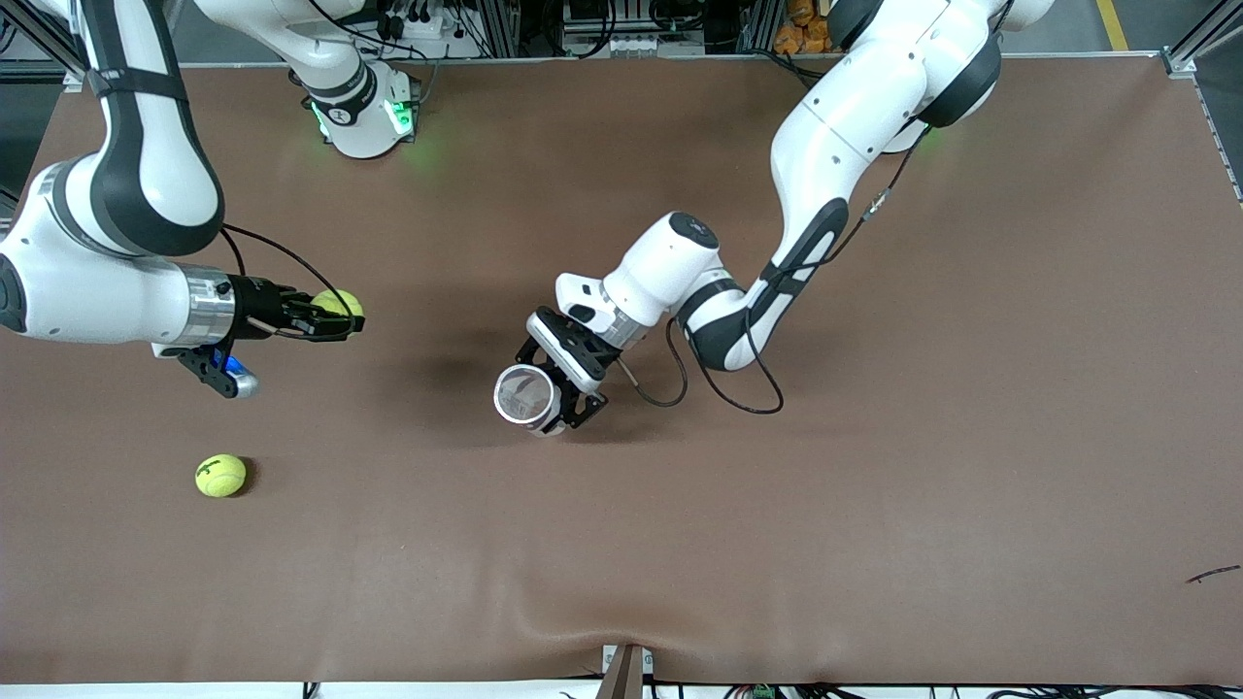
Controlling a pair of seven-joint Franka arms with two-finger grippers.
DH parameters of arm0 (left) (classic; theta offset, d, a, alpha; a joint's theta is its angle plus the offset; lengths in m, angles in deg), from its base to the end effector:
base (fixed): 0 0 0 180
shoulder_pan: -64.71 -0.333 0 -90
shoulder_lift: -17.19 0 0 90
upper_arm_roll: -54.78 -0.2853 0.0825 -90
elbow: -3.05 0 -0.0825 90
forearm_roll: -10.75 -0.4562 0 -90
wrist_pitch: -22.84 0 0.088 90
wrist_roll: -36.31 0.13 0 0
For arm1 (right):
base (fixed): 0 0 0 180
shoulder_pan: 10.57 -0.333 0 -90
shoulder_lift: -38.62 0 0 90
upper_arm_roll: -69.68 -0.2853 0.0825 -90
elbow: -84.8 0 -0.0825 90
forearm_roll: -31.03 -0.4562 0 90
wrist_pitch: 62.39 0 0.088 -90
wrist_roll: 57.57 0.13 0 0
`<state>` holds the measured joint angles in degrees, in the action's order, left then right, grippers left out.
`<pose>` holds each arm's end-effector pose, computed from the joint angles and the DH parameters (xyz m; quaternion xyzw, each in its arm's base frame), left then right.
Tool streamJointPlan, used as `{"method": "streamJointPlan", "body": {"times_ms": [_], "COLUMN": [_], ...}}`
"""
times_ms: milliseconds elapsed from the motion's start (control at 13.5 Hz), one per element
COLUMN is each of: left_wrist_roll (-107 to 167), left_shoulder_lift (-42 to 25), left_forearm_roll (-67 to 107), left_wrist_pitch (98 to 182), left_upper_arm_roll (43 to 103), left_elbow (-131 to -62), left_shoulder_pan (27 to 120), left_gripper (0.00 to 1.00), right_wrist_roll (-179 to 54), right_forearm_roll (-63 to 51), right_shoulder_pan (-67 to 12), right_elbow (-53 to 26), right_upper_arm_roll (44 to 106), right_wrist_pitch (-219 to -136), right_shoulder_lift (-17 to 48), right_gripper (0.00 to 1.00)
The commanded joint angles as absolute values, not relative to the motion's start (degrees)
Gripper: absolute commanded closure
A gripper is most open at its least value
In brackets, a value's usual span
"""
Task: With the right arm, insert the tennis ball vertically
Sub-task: 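Carry the ball with the right gripper over the can's open rim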
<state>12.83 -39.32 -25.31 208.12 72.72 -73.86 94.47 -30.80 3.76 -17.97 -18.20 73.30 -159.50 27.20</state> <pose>0.5640 -0.6025 0.1828 0.8160 -0.3508 0.3917 0.2401 0.6325 0.0970 0.3441 -0.9301 0.2548 0.1988 0.1746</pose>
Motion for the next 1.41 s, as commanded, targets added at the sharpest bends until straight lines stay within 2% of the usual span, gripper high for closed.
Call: {"method": "streamJointPlan", "body": {"times_ms": [0,222,593,964,1335], "left_wrist_roll": [11.87,12.05,12.40,14.95,15.04], "left_shoulder_lift": [-40.90,-42.93,-43.63,-43.72,-44.16], "left_forearm_roll": [-26.51,-26.60,-26.69,-26.60,-26.51], "left_wrist_pitch": [212.57,219.17,219.89,219.89,219.89], "left_upper_arm_roll": [71.92,68.60,65.07,62.70,62.60], "left_elbow": [-73.24,-73.85,-74.65,-74.65,-74.38], "left_shoulder_pan": [94.85,96.43,98.63,100.30,100.66], "left_gripper": [0.22,0.22,0.22,0.22,0.22], "right_wrist_roll": [-22.80,-13.57,-0.20,7.72,13.42], "right_forearm_roll": [2.56,2.47,0.71,-3.07,-2.63], "right_shoulder_pan": [-21.19,-25.06,-30.16,-32.97,-37.02], "right_elbow": [-9.45,-1.10,10.78,11.50,10.97], "right_upper_arm_roll": [73.29,73.29,73.20,73.20,73.29], "right_wrist_pitch": [-156.87,-156.96,-161.16,-172.06,-173.40], "right_shoulder_lift": [25.18,21.06,9.37,6.37,4.52], "right_gripper": [0.58,0.58,0.58,0.57,0.57]}}
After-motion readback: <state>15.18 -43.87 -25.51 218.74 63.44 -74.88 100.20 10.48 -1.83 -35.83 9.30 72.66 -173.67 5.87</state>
